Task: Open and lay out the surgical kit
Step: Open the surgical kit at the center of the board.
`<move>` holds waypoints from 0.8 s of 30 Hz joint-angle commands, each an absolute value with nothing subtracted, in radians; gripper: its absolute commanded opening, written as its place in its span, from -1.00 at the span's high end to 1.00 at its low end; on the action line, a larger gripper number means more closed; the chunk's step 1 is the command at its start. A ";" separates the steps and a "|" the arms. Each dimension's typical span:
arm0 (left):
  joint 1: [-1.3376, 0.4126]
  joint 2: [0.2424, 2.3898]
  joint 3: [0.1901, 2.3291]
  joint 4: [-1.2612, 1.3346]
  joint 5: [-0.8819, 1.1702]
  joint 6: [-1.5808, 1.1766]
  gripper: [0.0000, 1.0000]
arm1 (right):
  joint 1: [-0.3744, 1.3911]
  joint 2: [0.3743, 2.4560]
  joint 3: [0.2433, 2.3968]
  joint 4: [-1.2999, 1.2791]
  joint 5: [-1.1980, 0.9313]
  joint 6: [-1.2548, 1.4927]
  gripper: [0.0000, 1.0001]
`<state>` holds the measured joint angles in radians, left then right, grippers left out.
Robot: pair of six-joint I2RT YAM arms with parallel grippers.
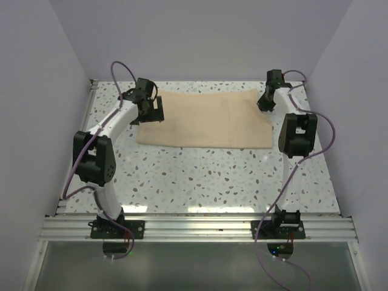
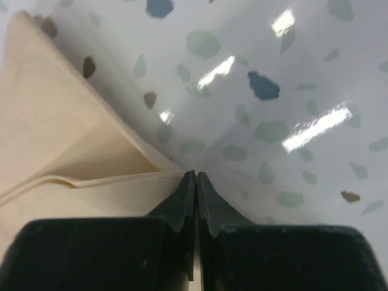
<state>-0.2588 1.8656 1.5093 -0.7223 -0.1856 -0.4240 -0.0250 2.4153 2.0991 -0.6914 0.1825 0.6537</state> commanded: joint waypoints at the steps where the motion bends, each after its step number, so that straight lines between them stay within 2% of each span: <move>1: -0.233 1.780 1.632 -0.752 -0.219 -0.413 -1.00 | 0.046 2.226 2.007 -0.664 0.086 0.620 1.00; 8: -0.193 1.764 1.810 -0.804 -0.225 -0.407 -1.00 | 0.187 1.948 1.711 -0.695 -0.017 0.609 1.00; 15: -0.187 1.755 1.914 -0.805 -0.209 -0.426 -1.00 | 0.321 1.492 1.243 -0.802 -0.015 0.611 1.00; 16: -0.189 1.752 1.916 -0.802 -0.206 -0.429 -1.00 | 0.321 1.365 1.151 -0.849 -0.020 0.609 1.00; 19: -0.187 1.735 1.898 -0.781 -0.201 -0.451 -1.00 | 0.322 1.155 1.048 -1.002 -0.060 0.594 1.00; 24: -0.187 1.718 1.865 -0.739 -0.202 -0.488 -1.00 | 0.322 0.899 1.002 -1.244 -0.106 0.588 1.00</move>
